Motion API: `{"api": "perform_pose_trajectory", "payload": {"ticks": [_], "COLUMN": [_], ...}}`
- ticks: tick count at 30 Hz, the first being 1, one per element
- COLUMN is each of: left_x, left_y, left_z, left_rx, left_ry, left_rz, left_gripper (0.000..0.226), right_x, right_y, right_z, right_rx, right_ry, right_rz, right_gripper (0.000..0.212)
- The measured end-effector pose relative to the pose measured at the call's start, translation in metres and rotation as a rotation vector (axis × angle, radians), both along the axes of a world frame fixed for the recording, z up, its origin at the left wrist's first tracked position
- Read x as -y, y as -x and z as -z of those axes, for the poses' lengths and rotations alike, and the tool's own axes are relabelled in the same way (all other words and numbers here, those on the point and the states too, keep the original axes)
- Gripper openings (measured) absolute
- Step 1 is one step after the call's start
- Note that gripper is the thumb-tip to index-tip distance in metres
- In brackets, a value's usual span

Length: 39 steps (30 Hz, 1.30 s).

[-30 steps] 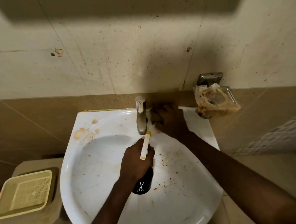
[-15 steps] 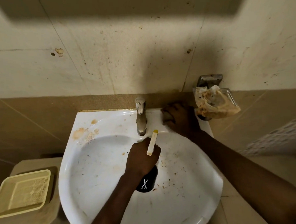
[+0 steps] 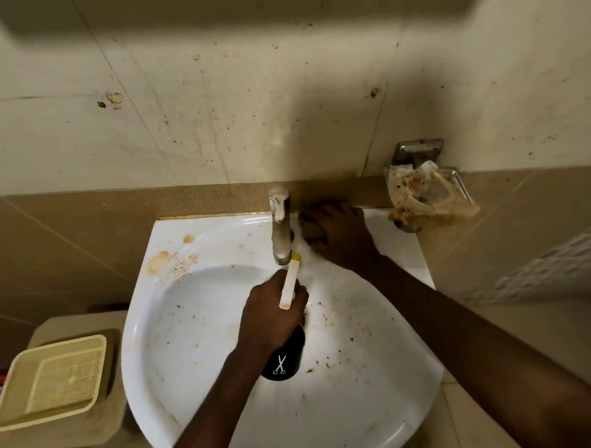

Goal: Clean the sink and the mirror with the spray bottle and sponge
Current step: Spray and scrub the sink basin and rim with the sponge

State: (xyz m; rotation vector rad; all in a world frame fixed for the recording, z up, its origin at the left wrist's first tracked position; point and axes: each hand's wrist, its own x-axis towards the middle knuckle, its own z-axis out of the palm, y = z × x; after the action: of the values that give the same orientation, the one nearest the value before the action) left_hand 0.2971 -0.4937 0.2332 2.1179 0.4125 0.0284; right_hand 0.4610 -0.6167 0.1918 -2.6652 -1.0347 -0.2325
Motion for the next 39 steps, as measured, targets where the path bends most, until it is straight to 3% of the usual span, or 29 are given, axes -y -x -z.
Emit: {"api": "perform_pose_trajectory", "payload": {"ticks": [5,8,13,16,19,23,28,30,34,39], "left_x": [0.006,0.011,0.015,0.015,0.014,0.020,0.032,0.035,0.041,0.046], "left_y": [0.003,0.005,0.005,0.003,0.001,-0.007,-0.016,-0.017,-0.016,-0.017], "left_z": [-0.002,0.002,0.000,0.001,0.002,-0.002,0.000,0.003,0.008,0.010], "left_rx": [-0.008,-0.038,-0.047,-0.049,-0.031,0.009,0.025,0.020,-0.010,-0.035], "left_ry": [-0.021,-0.061,-0.109,-0.131,-0.032,-0.059,-0.095,-0.113,-0.134,-0.154], "left_rz": [0.028,0.080,0.170,0.134,0.087,0.075,0.108,0.147,0.221,0.318], "left_gripper": [0.013,0.021,0.018,0.013,0.014,0.015,0.023,0.022,0.023,0.019], "right_x": [0.030,0.064,0.050,0.054,0.100,0.134,0.101,0.097,0.132,0.126], "right_y": [0.009,0.004,-0.013,-0.011,0.012,0.023,0.000,-0.002,0.016,0.027], "right_z": [-0.004,-0.002,-0.001,-0.005,-0.007,-0.002,0.003,-0.005,0.000,-0.002], "right_rx": [-0.024,0.027,-0.105,-0.110,-0.076,-0.007,-0.109,-0.174,-0.085,-0.102], "right_ry": [0.124,0.249,0.154,0.134,0.078,-0.113,-0.047,-0.039,0.007,0.075], "right_rz": [-0.412,-0.518,-0.113,-0.101,-0.178,0.042,0.375,0.361,0.086,0.146], "right_gripper": [0.056,0.055,0.055,0.053,0.049,0.043,0.051,0.053,0.053,0.054]}}
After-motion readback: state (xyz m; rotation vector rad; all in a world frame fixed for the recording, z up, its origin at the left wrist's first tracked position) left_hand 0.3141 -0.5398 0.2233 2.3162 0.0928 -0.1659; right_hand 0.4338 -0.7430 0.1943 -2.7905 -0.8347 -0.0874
